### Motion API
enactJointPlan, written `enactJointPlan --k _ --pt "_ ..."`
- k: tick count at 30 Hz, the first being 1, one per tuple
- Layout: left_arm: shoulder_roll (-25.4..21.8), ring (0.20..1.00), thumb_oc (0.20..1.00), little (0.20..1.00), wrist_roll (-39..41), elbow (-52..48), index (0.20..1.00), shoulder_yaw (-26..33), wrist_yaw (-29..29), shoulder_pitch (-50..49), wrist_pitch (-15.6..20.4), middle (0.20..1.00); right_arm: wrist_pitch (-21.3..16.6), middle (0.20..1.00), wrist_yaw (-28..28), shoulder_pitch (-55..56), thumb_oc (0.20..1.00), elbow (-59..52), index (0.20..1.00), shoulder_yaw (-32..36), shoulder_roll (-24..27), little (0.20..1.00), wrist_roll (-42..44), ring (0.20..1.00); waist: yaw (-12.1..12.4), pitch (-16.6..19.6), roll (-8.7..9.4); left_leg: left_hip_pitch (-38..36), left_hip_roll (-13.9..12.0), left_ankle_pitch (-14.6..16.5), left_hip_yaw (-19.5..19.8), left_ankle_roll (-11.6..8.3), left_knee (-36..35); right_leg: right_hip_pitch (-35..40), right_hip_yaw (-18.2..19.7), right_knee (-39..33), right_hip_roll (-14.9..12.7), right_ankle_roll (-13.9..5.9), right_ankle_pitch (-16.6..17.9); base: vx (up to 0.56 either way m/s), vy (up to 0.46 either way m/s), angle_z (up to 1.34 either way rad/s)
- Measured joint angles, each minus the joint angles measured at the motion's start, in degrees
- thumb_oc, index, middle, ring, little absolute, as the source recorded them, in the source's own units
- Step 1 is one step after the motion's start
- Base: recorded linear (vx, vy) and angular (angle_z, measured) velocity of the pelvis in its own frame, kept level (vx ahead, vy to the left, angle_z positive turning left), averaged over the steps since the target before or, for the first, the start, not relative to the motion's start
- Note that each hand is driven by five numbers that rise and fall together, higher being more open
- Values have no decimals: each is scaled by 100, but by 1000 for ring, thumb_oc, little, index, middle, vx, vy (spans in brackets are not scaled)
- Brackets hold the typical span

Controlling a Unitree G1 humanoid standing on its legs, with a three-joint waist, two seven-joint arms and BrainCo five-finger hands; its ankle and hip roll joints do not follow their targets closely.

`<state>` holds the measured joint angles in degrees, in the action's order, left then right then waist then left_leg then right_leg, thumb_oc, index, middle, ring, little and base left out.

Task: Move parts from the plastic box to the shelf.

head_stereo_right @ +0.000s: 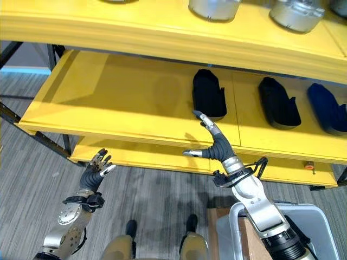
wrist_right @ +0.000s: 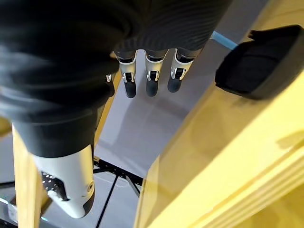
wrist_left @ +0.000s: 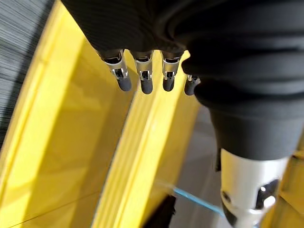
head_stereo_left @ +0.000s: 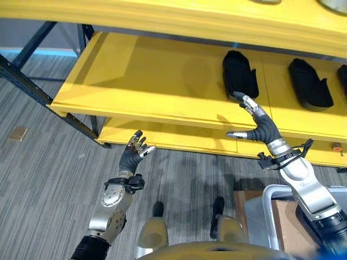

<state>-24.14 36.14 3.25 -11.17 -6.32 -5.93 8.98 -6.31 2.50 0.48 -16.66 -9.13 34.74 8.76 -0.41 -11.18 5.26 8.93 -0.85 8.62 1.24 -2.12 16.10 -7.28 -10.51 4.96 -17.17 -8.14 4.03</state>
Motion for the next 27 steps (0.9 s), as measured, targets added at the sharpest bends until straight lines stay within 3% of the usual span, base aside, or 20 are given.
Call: enactJointPlan --k 2,4,5,7,9,10,11,12,13,14,15,17,20,24,27 --pt "-4 1000 1000 1000 -162 -16 1000 48 -19 -1 3 1000 -16 1000 88 414 1000 -8 1000 394 -421 1000 47 1000 -59 135 -65 268 184 298 -61 207 604 -4 2 29 -187 -120 29 -33 289 9" --pt "-1 1000 1000 1000 -327 -9 1000 61 -25 -2 6 1000 -18 1000 200 654 1000 32 1000 568 -723 1000 265 1000 -161 184 -115 401 353 396 -113 358 758 -21 77 64 -415 -288 165 -25 146 14" --pt "-9 1000 1000 1000 -371 4 1000 84 -31 -21 6 1000 39 1000 219 716 1000 79 1000 394 -650 1000 347 1000 -272 180 -86 425 500 411 -190 463 766 -88 128 59 -535 -148 287 -42 198 1" --pt "-136 1000 1000 1000 -445 41 1000 37 -26 4 2 1000 40 1000 170 841 1000 79 1000 283 -711 1000 357 1000 -341 176 -65 614 613 454 -318 612 882 -283 202 21 -643 -69 726 -40 202 -21" --pt "-266 1000 1000 1000 -572 77 1000 117 -40 -5 3 1000 43 1000 150 812 1000 151 1000 -79 -776 1000 496 1000 -330 138 8 739 598 331 -753 753 818 -729 191 -157 -645 3 1545 -24 218 -85" --pt "-342 1000 1000 1000 -602 124 1000 116 -49 -22 -4 1000 47 1000 93 742 1000 211 1000 -318 -773 1000 576 1000 -302 116 53 751 546 291 -981 873 795 -811 -198 -306 -641 127 1871 -29 261 -121" --pt "-292 1000 1000 1000 -622 185 1000 143 -50 -5 -29 1000 98 1000 19 721 1000 225 1000 -432 -746 1000 587 1000 -344 91 21 706 513 225 -1203 1014 704 -810 -613 -180 -613 30 1471 -32 311 -91" --pt "-200 1000 1000 1000 -625 169 1000 145 -48 -17 -33 1000 114 1000 -10 705 1000 150 1000 -429 -652 1000 628 1000 -368 -27 -229 669 402 179 -1274 1130 589 -740 -840 188 -476 108 949 -24 153 -119" --pt "-26 1000 1000 1000 -622 159 1000 188 -54 -63 -23 1000 127 1000 -31 543 1000 178 1000 -436 -631 1000 646 1000 -284 -112 -318 288 336 -127 -1568 1183 -111 -771 -967 808 -261 78 410 -11 74 -126" --pt "29 1000 1000 1000 -620 123 1000 162 -49 -175 -23 1000 122 1000 -55 426 1000 182 1000 -440 -610 1000 683 1000 -241 -124 -475 98 295 -338 -1671 1120 -581 -710 -959 1126 -76 26 195 -12 5 -150" --pt "19 1000 1000 1000 -616 47 1000 165 -38 -282 -23 1000 121 1000 -79 340 1000 184 1000 -444 -583 1000 697 1000 -236 -120 -509 -62 298 -535 -1807 1014 -985 -548 -977 1167 -12 -72 39 48 -29 -101" --pt "-13 1000 1000 1000 -578 -70 1000 252 -39 -411 -23 1000 130 1000 -88 132 1000 197 1000 -584 -506 1000 803 1000 -147 -133 -461 -171 275 -645 -2110 917 -1250 -192 -1266 1134 -141 -205 -137 71 -106 -84" --pt "-2 1000 1000 1000 -528 -91 1000 374 -34 -496 -24 1000 123 1000 -186 -78 1000 204 1000 -755 -507 1000 869 1000 1 -69 -353 -226 252 -769 -2335 732 -1431 301 -1197 685 -179 -266 -175 44 -182 -52" --pt "-25 1000 1000 1000 -514 -146 1000 809 -37 -873 -21 1000 139 1000 -272 -71 1000 204 1000 -787 -489 1000 1020 1000 121 90 -64 -218 240 -899 -2670 614 -1548 559 -994 -331 -18 -293 -195 22 -206 -39" --pt "0 1000 1000 1000 -516 -155 1000 828 -23 -1122 -32 1000 161 1000 -295 83 1000 245 1000 -738 -428 1000 1087 1000 -16 159 -116 -217 2 -1013 -2742 363 -1631 592 -949 -669 294 -123 -190 93 -196 -34"
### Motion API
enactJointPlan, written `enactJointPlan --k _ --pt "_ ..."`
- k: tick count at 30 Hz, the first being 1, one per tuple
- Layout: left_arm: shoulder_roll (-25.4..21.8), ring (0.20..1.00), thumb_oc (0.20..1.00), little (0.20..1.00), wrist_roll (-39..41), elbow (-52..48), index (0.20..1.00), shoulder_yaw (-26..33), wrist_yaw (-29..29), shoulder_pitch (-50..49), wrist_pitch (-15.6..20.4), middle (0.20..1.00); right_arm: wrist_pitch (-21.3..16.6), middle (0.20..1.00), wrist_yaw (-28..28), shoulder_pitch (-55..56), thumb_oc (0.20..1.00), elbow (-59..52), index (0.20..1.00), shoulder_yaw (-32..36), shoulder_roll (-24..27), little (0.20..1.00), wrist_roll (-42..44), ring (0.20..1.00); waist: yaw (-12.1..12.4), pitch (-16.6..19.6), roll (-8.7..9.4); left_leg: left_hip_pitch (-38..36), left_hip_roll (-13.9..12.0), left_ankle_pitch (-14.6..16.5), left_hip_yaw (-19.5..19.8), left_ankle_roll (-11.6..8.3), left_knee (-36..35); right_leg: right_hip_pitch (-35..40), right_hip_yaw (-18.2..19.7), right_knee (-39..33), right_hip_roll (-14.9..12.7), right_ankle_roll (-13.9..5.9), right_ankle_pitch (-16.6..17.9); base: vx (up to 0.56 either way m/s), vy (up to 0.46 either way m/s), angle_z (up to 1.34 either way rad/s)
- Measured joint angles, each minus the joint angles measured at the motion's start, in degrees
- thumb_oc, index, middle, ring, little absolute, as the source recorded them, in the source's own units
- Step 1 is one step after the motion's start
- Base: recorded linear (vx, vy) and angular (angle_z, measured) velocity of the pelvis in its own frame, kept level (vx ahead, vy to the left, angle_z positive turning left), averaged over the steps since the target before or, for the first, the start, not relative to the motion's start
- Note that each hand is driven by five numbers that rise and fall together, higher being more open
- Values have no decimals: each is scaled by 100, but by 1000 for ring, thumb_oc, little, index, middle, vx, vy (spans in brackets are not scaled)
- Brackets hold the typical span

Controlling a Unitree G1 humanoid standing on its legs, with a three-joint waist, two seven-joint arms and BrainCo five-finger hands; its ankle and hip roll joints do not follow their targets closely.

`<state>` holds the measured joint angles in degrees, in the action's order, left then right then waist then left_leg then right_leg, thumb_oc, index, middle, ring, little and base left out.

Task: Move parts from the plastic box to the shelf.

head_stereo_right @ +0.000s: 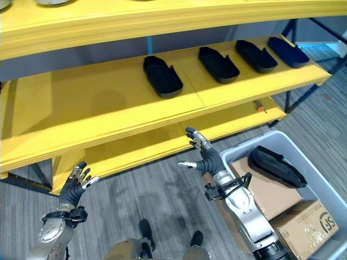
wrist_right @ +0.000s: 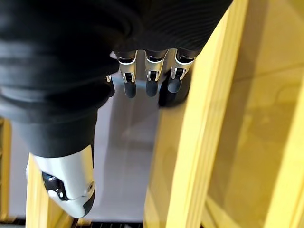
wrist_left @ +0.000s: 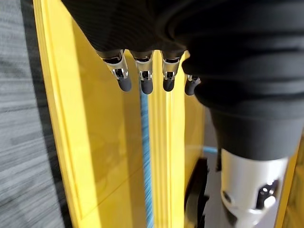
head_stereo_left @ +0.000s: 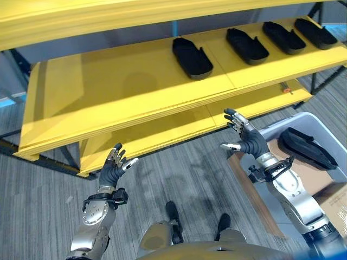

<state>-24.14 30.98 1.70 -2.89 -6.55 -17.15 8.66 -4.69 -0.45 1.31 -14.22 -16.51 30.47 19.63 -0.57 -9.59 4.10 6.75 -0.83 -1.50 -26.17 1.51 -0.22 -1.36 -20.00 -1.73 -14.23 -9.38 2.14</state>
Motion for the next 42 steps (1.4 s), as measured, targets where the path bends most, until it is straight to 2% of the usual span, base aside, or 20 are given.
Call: enactJointPlan --k 3,5,7,12,16,20,22,23,24,25,26,27,29,32,34,35,36,37,38,42 --pt "19 1000 1000 1000 1 -27 1000 -32 9 -17 -6 1000 4 1000 -47 330 1000 0 1000 107 0 1000 38 1000 -73 86 -34 -78 -172 -134 -44 -192 -175 41 84 -281 259 68 58 38 -139 -25" --pt "45 1000 1000 1000 -1 -56 1000 -97 38 -38 -7 1000 25 1000 -49 468 1000 -2 1000 202 12 1000 40 1000 -98 110 -87 -123 -262 -196 -95 -152 -209 48 203 -366 393 202 119 31 -134 -36" --pt "90 1000 1000 1000 -8 -57 1000 -199 105 -52 -47 1000 21 1000 -54 621 1000 -16 1000 341 53 1000 45 1000 -269 156 -214 -199 -341 -279 -114 -118 -294 65 219 -386 487 246 88 34 -182 -31" --pt "142 1000 1000 1000 -18 -58 1000 -311 184 48 -55 1000 17 1000 -90 1036 1000 -14 1000 694 231 1000 50 1000 -473 142 -435 -356 -500 -349 96 -215 -321 111 417 -353 632 330 -1 9 -165 -25" --pt "142 1000 1000 1000 -34 -55 1000 -739 278 407 -56 1000 -13 1000 -87 1173 1000 -6 1000 1107 246 1000 48 1000 -648 48 -619 -366 -617 -394 172 -283 -254 107 481 -291 745 432 -90 -13 -204 -3" --pt "125 1000 1000 1000 -34 -29 1000 -884 370 656 -57 1000 -86 1000 -56 1348 1000 3 1000 1287 219 1000 49 1000 -749 -129 -568 -237 -807 -521 248 -492 177 45 475 25 826 588 -341 -7 -224 2" --pt "79 1000 1000 1000 -27 -31 1000 -837 368 854 -55 1000 -97 1000 -53 1534 1000 1 1000 1428 207 1000 49 1000 -739 -312 -271 210 -1036 -847 754 -906 1005 -265 590 607 851 960 -689 -11 -203 3" --pt "93 1000 1000 1000 -27 -56 1000 -881 371 817 -54 1000 -135 1000 -35 1553 1000 -1 1000 1493 200 1000 49 1000 -740 -385 -185 508 -1090 -846 992 -835 1549 -233 682 601 959 1127 -607 52 -98 -56" --pt "174 1000 1000 1000 -30 -54 1000 -915 380 874 -50 1000 -136 1000 -10 1551 1000 2 1000 1554 163 1000 49 1000 -654 -458 -87 854 -812 -360 1443 -851 1374 -399 902 622 903 1097 -552 192 3 -102" --pt "219 1000 1000 1000 -31 -30 1000 -903 378 797 -52 1000 -136 1000 -8 1459 1000 35 1000 1552 175 1000 49 1000 -536 -599 -111 816 -586 -302 1979 -875 717 -418 1210 540 1049 1132 -446 248 6 -120" --pt "244 1000 1000 1000 -32 -5 1000 -906 370 756 -54 1000 -137 1000 -14 1402 1000 61 1000 1546 169 1000 49 1000 -512 -634 -151 826 -548 -300 2093 -874 576 -392 1304 522 1116 1201 -476 350 60 -147" --pt "342 1000 1000 1000 -34 213 1000 -900 371 751 -58 1000 -141 1000 -8 1353 1000 206 1000 1404 184 1000 50 1000 -380 -774 -302 953 -403 -310 2855 -878 138 -240 1581 563 1393 1358 -516 234 59 -121" --pt "341 1000 1000 1000 -34 217 1000 -774 364 677 -55 1000 -139 1000 -50 1098 1000 403 1000 1111 182 1000 49 1000 -180 -846 -327 919 -380 -306 3469 -876 -64 -198 2028 670 1579 1366 -580 194 94 -136" --pt "380 1000 1000 1000 -17 232 1000 -751 365 714 -49 1000 -139 1000 -76 1013 1000 408 1000 1102 95 1000 54 1000 -192 -858 -397 821 -339 -283 3483 -727 151 -16 2412 772 1660 1268 -801 198 187 -80" --pt "401 1000 1000 1000 -14 232 1000 -745 370 638 -49 1000 -140 1000 -154 1052 1000 403 1000 1104 95 1000 56 1000 -161 -820 -419 579 -342 -157 3470 -515 296 -21 2732 954 1674 1180 -969 198 216 -88" --pt "396 1000 1000 1000 -10 230 1000 -748 374 632 -53 1000 -151 1000 -173 1140 1000 379 1000 1174 90 1000 61 1000 -241 -786 -464 481 -327 -292 3371 -441 320 -15 2789 1019 1633 1058 -1075 127 149 -57" --pt "358 1000 1000 1000 -2 205 1000 -742 371 662 -52 1000 -147 1000 -171 1303 1000 376 1000 1239 62 1000 154 1000 -319 -774 -395 453 -223 -448 3006 -334 333 -40 2856 1129 1441 913 -1211 160 199 -44" --pt "292 1000 1000 1000 -2 163 1000 -720 371 759 -45 1000 -129 1000 -181 1514 1000 372 1000 1231 30 1000 175 1000 -337 -740 -292 425 -14 -498 2848 -239 326 -48 2785 1171 1194 732 -1260 145 192 -39" --pt "242 1000 1000 1000 4 158 1000 -712 369 868 -41 1000 -123 1000 -211 1632 1000 368 1000 1230 -25 1000 182 1000 -341 -724 -246 410 108 -408 2717 -135 357 -19 2682 1110 1010 683 -1255 186 242 -38" --pt "24 1000 1000 1000 97 155 1000 -659 365 1008 -32 1000 -109 1000 -335 1581 1000 149 1000 1151 -102 1000 209 1000 -318 -680 -175 289 320 -239 2389 31 318 131 2691 749 705 386 -1094 133 152 -33"
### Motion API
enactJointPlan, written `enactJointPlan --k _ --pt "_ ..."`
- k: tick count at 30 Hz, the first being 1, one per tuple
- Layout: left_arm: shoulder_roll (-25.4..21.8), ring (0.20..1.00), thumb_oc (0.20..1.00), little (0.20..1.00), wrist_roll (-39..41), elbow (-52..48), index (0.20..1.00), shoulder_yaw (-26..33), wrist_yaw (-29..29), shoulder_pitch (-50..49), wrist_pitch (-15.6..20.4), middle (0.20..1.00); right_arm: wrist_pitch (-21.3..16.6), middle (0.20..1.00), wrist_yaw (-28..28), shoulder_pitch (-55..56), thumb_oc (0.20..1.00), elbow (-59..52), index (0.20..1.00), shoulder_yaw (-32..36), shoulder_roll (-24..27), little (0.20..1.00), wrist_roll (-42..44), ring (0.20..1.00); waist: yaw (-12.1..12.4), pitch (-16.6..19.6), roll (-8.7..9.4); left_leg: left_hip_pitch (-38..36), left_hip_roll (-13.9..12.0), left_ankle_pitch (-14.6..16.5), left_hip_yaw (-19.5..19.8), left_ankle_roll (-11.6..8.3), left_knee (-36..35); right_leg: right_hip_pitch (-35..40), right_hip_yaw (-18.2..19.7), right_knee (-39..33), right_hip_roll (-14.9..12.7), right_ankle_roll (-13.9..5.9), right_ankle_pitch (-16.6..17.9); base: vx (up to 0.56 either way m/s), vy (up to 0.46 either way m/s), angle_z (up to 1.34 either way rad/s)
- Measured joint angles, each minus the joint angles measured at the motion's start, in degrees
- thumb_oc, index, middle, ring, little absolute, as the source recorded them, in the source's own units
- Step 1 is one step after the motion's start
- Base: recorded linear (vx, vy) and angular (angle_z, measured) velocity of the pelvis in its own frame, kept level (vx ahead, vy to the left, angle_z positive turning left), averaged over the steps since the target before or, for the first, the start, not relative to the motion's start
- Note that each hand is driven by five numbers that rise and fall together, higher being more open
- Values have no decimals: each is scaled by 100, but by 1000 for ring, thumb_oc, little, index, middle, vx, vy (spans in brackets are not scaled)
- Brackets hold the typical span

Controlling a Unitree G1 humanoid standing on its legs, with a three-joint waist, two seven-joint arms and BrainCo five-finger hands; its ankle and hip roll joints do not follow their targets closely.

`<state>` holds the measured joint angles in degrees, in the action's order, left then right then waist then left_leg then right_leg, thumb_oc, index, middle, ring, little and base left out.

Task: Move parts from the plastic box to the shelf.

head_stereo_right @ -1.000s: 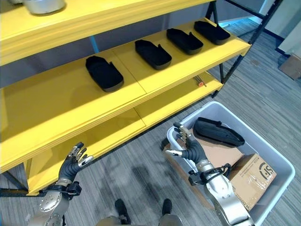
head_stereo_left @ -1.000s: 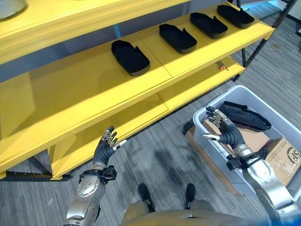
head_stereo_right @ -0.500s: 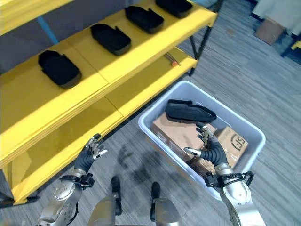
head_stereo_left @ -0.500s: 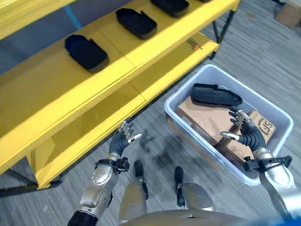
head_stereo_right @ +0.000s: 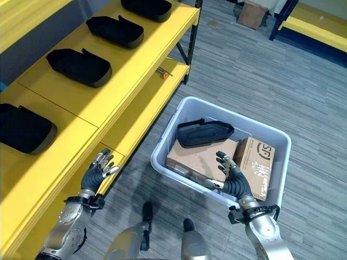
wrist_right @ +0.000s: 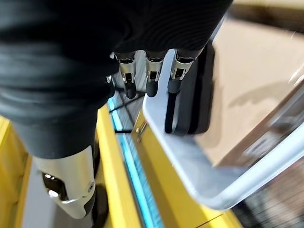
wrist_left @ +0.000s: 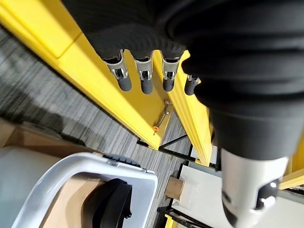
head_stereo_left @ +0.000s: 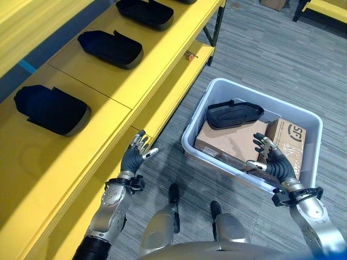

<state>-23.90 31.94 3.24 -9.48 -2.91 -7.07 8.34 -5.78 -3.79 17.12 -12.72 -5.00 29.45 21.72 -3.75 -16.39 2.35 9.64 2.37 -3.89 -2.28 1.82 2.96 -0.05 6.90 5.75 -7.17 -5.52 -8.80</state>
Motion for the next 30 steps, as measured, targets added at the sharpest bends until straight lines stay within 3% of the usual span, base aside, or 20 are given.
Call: enactJointPlan --k 7,10,13,15,17,18,19,21,24,25,26,28,30 --pt "-21 1000 1000 1000 16 -3 1000 -25 0 -201 -2 1000 43 1000 -30 -127 1000 11 1000 17 -3 1000 -7 1000 -162 287 242 -46 47 204 -218 49 21 63 107 -329 -105 -14 39 88 131 -17" --pt "-20 1000 1000 1000 12 7 1000 -60 -5 -243 -4 1000 64 1000 -1 -396 1000 36 1000 -108 -24 1000 -11 1000 -147 509 222 41 -15 277 -533 119 7 -220 370 -218 -85 -116 145 56 110 -55" --pt "-4 1000 1000 1000 8 14 1000 -70 -3 -158 -10 1000 76 1000 -3 -553 1000 4 1000 -245 -50 1000 -17 1000 -158 581 172 17 -37 290 -672 165 4 -348 350 -119 -55 -174 248 66 149 -51" --pt "-158 1000 1000 1000 -1 60 1000 -44 -19 -149 -10 1000 123 1000 14 -946 1000 58 1000 -594 -127 1000 -17 1000 -110 535 -69 -365 -310 234 -1063 215 -326 -1083 66 1141 218 -670 452 104 139 -103" --pt "-153 1000 1000 1000 -4 43 1000 2 -35 -289 -9 1000 100 1000 7 -1013 1000 57 1000 -758 -166 1000 -17 1000 27 554 -114 -759 -329 197 -1554 242 -608 -1141 -1241 1203 -134 -592 471 78 34 -117" --pt "-87 1000 1000 1000 -2 19 1000 84 -100 -441 33 1000 106 1000 -1 -1023 1000 121 1000 -899 -201 1000 -20 1000 115 656 -77 -891 -245 303 -1863 209 -754 -1157 -2134 789 -506 -504 539 47 -62 -120" --pt "-92 1000 1000 1000 -2 20 1000 116 -122 -539 32 1000 111 1000 5 -992 1000 124 1000 -924 -199 1000 -34 1000 107 723 -72 -868 -197 333 -1956 193 -773 -1206 -2391 407 -625 -494 619 110 -146 -102" --pt "-49 1000 1000 1000 -1 40 1000 244 -122 -672 16 1000 190 1000 19 -926 1000 131 1000 -961 -194 1000 -58 1000 84 721 -34 -814 -206 290 -2069 79 -818 -1259 -2626 -402 -740 -624 1061 93 -191 -43" --pt "167 1000 1000 1000 -1 33 1000 336 -116 -732 -18 1000 197 1000 22 -546 1000 95 1000 -864 -192 1000 -59 1000 28 806 101 -883 -201 246 -1792 -5 -807 -753 -2406 -841 -717 -461 1401 117 -180 47" --pt "162 1000 1000 1000 -1 18 1000 318 -114 -715 -20 1000 201 1000 -4 -470 1000 95 1000 -867 -189 1000 -59 1000 4 876 213 -884 -207 201 -1675 -84 -807 -616 -2317 -934 -631 -299 1602 146 -168 81" --pt "216 1000 1000 1000 -1 3 1000 290 -114 -714 -27 1000 208 1000 -9 -426 1000 104 1000 -805 -158 1000 -59 1000 37 885 166 -897 -343 173 -1587 -188 -809 -535 -2390 -969 -484 -129 1627 101 -100 45" --pt "254 1000 1000 1000 -1 -50 1000 235 -104 -827 -29 1000 207 1000 -9 -443 1000 85 1000 -575 -155 1000 -58 1000 123 888 57 -952 -537 157 -1567 -293 -805 -448 -2429 -982 -254 -3 1556 150 -187 0" --pt "309 1000 1000 1000 -3 -51 1000 110 -60 -777 -46 1000 227 1000 9 -470 1000 158 1000 -333 -115 1000 -61 1000 0 887 -73 -1061 -782 163 -1458 -404 -795 -266 -2508 -1040 -28 119 1431 163 -198 3"
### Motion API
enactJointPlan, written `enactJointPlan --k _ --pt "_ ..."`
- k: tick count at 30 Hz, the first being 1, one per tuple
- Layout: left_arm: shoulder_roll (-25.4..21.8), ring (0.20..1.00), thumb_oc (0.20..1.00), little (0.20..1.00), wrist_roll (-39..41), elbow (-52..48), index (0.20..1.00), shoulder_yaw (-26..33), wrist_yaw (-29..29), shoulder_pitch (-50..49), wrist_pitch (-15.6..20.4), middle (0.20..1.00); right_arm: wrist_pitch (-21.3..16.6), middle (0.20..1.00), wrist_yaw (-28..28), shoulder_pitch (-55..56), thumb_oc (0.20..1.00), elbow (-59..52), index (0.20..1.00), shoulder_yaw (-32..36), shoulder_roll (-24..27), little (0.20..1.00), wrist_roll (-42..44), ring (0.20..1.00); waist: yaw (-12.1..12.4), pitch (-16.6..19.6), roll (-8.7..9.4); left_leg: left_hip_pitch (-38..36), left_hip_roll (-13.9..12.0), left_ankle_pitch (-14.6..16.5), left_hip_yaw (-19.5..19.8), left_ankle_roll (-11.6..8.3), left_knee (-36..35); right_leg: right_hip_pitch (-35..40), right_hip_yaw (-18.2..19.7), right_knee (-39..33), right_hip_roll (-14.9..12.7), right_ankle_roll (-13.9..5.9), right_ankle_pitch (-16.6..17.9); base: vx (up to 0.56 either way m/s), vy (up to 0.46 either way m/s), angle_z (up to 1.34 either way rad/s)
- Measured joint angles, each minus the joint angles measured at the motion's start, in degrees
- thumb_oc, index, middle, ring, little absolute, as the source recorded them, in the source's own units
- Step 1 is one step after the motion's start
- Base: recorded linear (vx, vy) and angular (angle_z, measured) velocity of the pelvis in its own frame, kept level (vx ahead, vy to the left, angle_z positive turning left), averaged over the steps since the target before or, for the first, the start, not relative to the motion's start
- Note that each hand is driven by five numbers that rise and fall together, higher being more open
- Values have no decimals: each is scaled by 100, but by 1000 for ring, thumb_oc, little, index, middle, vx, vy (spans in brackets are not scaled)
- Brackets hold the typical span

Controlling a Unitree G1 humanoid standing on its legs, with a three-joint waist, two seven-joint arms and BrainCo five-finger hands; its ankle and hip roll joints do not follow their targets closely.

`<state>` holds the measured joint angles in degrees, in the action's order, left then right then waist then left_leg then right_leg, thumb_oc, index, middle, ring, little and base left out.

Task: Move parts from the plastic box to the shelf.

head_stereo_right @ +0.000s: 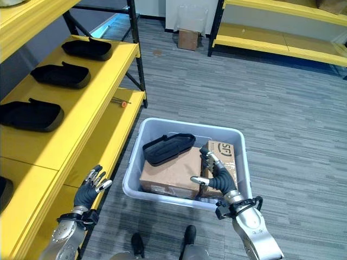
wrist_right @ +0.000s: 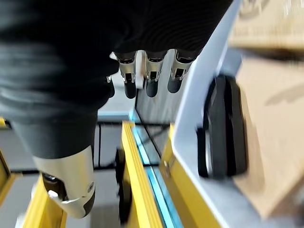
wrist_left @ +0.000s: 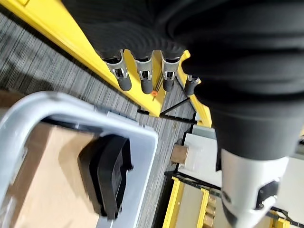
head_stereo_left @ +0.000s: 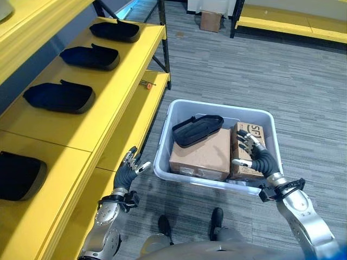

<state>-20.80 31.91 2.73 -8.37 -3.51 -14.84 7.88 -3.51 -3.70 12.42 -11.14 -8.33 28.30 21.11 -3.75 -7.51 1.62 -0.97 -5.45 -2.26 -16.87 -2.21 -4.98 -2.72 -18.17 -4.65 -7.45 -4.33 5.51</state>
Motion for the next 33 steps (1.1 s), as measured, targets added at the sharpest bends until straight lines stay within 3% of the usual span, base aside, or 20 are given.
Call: enactJointPlan --k 3,5,7,8,9,10,11,13,14,15,16,18,20,22,27,33 --pt "27 1000 1000 1000 2 -36 1000 -99 95 64 -9 1000 -2 1000 23 57 1000 -21 1000 135 2 1000 2 1000 -94 21 -91 -13 -127 8 21 -66 2 45 -8 -41 131 44 -66 38 -148 2" --pt "31 1000 1000 1000 4 -1 1000 -127 102 267 -21 1000 -1 1000 49 102 1000 -12 1000 130 -4 1000 2 1000 -153 -5 -69 201 -188 0 133 -132 366 47 -72 -46 176 66 -154 -46 -149 18" --pt "-32 1000 1000 1000 20 28 1000 -124 98 538 -18 1000 -3 1000 59 58 1000 58 1000 102 -6 1000 3 1000 -19 -157 196 870 -152 22 600 -175 1681 -67 -31 108 34 267 -293 53 26 -1" --pt "10 1000 1000 1000 39 58 1000 -178 95 549 -6 1000 -15 1000 79 84 1000 53 1000 116 81 1000 1 1000 114 -229 260 1133 -265 159 1290 -334 2205 14 131 151 -1 357 -311 166 143 -17" --pt "14 1000 1000 1000 70 134 1000 -229 93 500 -19 1000 -41 1000 157 15 1000 111 1000 142 33 1000 3 1000 98 -213 246 1125 -407 444 1401 -423 1873 69 203 109 31 347 -342 219 219 -28" --pt "36 1000 1000 1000 72 138 1000 -245 86 450 -25 1000 -51 1000 215 -22 1000 133 1000 177 -28 1000 4 1000 95 -214 239 887 -655 338 1432 -508 742 27 228 154 90 359 -356 144 229 -12" --pt "56 1000 1000 1000 73 131 1000 -252 72 444 -26 1000 -58 1000 226 -59 1000 152 1000 214 27 1000 3 1000 90 -290 141 927 -940 239 1413 -525 450 8 291 250 130 351 -363 136 236 -33" --pt "166 1000 1000 1000 72 211 1000 -229 51 423 -28 1000 -66 1000 274 -79 1000 227 1000 349 -66 1000 1 1000 77 -298 -50 949 -1270 139 1511 -549 249 -65 478 407 274 212 -421 88 192 -64" --pt "182 1000 1000 1000 69 215 1000 -234 62 406 -28 1000 -57 1000 298 -62 1000 337 1000 373 -46 1000 1 1000 55 -324 -100 720 -1213 63 1515 -464 146 -72 638 509 273 216 -508 170 392 -96" --pt "232 1000 1000 1000 71 221 1000 -233 62 448 -26 1000 -47 1000 294 62 1000 339 1000 344 86 1000 0 1000 -69 -229 -311 584 -966 9 1543 -437 211 17 722 480 279 63 -470 163 384 -88" --pt "202 1000 1000 1000 71 219 1000 -219 61 521 -18 1000 -36 1000 276 96 1000 351 1000 318 16 1000 2 1000 -131 -185 -308 467 -830 -237 1589 -541 222 2 845 486 192 -26 -472 152 367 -68" --pt "111 1000 1000 1000 74 200 1000 -107 61 574 11 1000 -38 1000 175 143 1000 302 1000 91 -90 1000 1 1000 -42 -117 0 240 -432 -136 1138 -376 157 -66 1133 539 -245 -157 -462 53 134 -73" --pt "-65 1000 1000 1000 76 193 1000 -106 61 616 10 1000 -37 1000 152 245 1000 295 1000 5 -247 1000 1 1000 -48 30 267 163 -103 -88 936 -241 131 26 1111 358 -563 -301 -229 70 136 -37" --pt "-175 1000 1000 1000 76 190 1000 -88 61 630 15 1000 -25 1000 141 383 1000 317 1000 -29 -482 1000 3 1000 10 98 389 103 74 -27 903 -148 130 119 1103 267 -736 -440 -140 53 77 0" --pt "-267 1000 1000 1000 72 183 1000 -114 61 387 12 1000 -17 1000 97 309 1000 319 1000 -114 -506 1000 7 1000 129 124 366 -38 137 -4 851 -125 11 295 1090 25 -776 -549 -126 48 26 -3" --pt "-93 1000 1000 1000 71 161 1000 -121 63 158 -20 1000 17 1000 99 360 1000 320 1000 -100 -451 1000 15 1000 105 169 240 -79 -79 -25 846 -228 -30 359 1088 -60 -549 -539 -125 41 -12 -4"
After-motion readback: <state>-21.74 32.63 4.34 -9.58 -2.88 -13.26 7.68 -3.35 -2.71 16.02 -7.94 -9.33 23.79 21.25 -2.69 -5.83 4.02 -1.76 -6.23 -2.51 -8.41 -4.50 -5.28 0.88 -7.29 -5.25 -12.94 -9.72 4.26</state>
